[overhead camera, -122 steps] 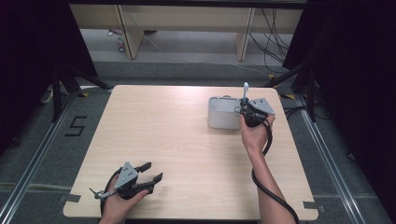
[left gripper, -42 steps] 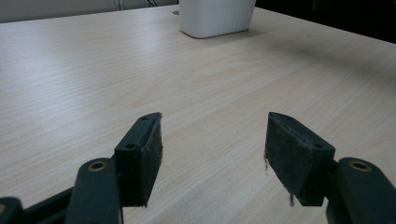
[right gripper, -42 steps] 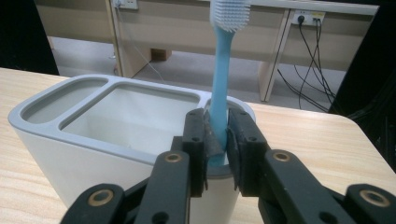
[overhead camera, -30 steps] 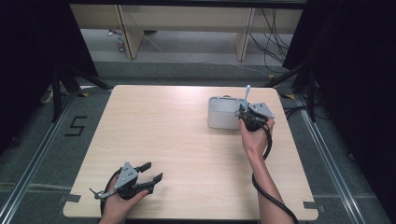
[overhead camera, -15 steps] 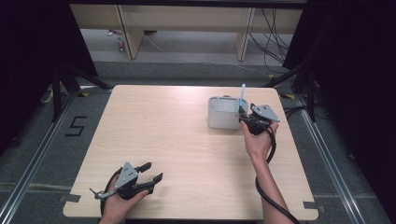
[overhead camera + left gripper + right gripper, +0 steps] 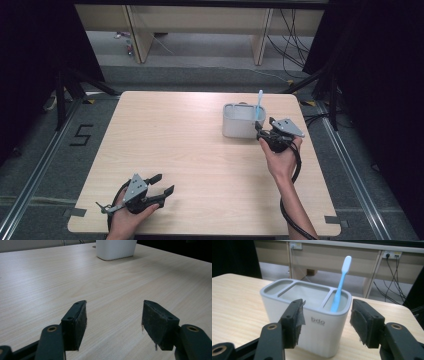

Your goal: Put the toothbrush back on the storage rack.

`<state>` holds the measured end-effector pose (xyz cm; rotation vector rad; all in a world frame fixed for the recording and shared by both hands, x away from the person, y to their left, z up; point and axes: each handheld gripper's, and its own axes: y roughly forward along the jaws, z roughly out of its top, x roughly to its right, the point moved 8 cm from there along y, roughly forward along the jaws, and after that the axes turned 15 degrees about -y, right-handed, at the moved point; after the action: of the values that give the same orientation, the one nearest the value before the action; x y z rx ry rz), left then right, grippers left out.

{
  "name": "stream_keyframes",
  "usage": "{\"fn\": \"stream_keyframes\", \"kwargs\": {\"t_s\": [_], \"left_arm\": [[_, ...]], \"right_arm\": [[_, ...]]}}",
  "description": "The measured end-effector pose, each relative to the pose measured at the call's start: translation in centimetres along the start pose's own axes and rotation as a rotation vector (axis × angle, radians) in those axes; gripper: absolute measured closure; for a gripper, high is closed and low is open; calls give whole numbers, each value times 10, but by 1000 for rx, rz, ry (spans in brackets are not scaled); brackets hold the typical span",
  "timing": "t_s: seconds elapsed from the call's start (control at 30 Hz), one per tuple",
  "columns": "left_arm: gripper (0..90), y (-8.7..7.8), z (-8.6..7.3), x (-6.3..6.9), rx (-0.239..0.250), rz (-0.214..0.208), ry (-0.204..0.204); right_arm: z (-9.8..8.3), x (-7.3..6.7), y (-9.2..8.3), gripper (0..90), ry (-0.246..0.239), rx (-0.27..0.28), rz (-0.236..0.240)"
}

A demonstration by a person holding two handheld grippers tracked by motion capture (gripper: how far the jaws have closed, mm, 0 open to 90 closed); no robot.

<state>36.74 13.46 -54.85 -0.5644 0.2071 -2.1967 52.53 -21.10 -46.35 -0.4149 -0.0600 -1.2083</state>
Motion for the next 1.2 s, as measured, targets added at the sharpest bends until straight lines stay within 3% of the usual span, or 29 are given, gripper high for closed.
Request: {"fn": "stream_keyframes", "kwargs": {"t_s": [0.07, 0.13, 0.17, 0.2, 0.23, 0.27, 0.33, 0.43, 0.47, 0.57, 0.63, 0.73, 0.87, 0.9, 1.0, 1.1, 1.2], "left_arm": [[359, 0, 0, 0, 0, 0, -1], [359, 0, 0, 0, 0, 1, -1], [359, 0, 0, 0, 1, 1, -1], [359, 0, 0, 0, 0, 2, 1], [359, 0, 0, 0, 0, 2, 0], [359, 1, 0, 0, 7, -6, -1], [359, 0, 0, 0, 3, 0, -1], [359, 0, 0, 0, 0, 3, 2], [359, 0, 0, 0, 0, 3, 2], [359, 0, 0, 0, 0, 4, 1], [359, 0, 0, 0, 2, 3, -2], [359, 0, 0, 0, 1, 4, 0], [359, 0, 0, 0, 2, 5, 1], [359, 0, 0, 0, 2, 6, -1], [359, 0, 0, 0, 4, 5, -2], [360, 0, 0, 0, 6, 4, -3], [360, 0, 0, 0, 7, 3, -4]], "right_arm": [[-1, 0, -4, 433, -24, -1, -8], [-4, -3, -9, 431, -5, -10, 5], [-5, -3, -11, 429, -26, -17, 10], [-7, -5, -15, 429, -3, -18, 15], [-7, -4, -16, 429, -27, -13, 20], [-9, -6, -18, 429, -11, -14, 19], [-12, -6, -22, 429, -35, -16, 24], [-18, -10, -31, 429, -12, -34, 27], [-20, -9, -32, 429, -38, -22, 27], [-27, -16, -41, 428, -10, -35, 39], [-31, -16, -46, 428, -44, -31, 45], [-39, -24, -54, 427, -12, -32, 51], [-51, -30, -61, 428, -41, -45, 62], [-54, -35, -63, 427, -7, -50, 72], [-62, -41, -69, 427, -26, -57, 109], [-66, -43, -72, 427, -39, -55, 88], [-71, -46, -77, 429, -22, -61, 109]]}}
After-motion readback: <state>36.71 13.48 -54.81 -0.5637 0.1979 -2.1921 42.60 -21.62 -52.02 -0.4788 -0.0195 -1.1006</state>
